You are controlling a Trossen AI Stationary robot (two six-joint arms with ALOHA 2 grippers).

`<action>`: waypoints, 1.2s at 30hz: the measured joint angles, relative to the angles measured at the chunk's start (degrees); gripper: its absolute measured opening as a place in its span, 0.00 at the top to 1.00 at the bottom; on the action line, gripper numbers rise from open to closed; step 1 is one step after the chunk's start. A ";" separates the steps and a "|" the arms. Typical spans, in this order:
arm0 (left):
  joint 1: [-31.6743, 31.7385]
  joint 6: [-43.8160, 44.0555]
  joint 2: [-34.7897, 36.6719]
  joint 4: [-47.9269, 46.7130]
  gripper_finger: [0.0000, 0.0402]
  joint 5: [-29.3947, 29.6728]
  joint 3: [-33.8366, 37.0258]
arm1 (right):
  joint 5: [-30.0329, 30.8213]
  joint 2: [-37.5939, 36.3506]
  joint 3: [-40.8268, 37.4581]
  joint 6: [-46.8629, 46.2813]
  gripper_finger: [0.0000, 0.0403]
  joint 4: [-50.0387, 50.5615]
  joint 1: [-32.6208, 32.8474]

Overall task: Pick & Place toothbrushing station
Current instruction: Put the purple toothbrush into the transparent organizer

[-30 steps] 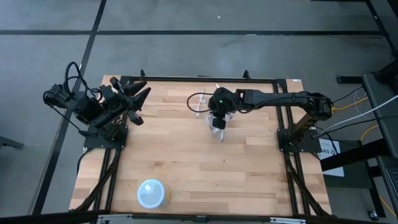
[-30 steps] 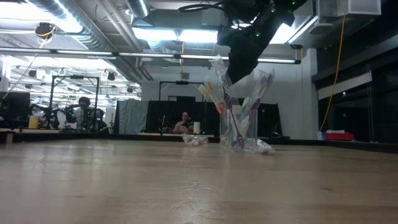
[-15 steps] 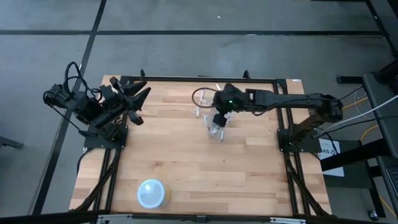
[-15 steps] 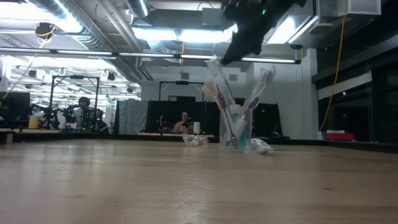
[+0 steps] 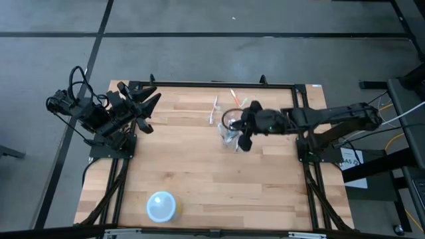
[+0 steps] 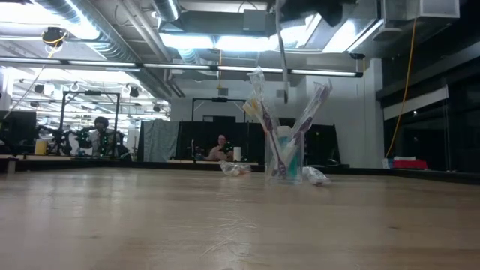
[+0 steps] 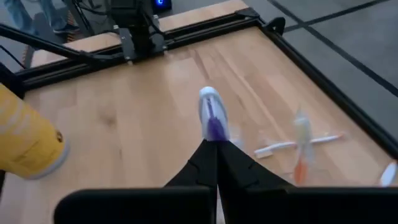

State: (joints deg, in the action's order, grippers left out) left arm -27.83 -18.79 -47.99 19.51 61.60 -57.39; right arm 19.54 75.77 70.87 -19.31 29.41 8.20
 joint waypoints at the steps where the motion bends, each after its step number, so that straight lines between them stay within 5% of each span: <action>1: 0.00 0.00 0.02 0.00 0.68 -0.02 0.00 | 1.01 0.23 0.00 -1.07 1.00 -0.02 1.23; 10: -0.71 0.50 0.00 -0.02 0.68 -0.14 0.00 | 7.71 2.08 -0.02 -5.44 1.00 0.53 5.89; 23: -2.20 1.05 0.00 -0.02 0.68 0.03 0.00 | 6.90 8.89 -0.35 -6.45 1.00 -0.45 5.93; 36: -2.62 1.07 0.00 -0.02 0.68 0.24 0.00 | 5.15 9.38 -10.93 -16.06 1.00 -5.58 5.52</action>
State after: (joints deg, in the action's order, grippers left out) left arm -30.46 -17.72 -47.99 19.49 61.84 -57.39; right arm 24.69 85.14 59.94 -35.37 23.82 13.72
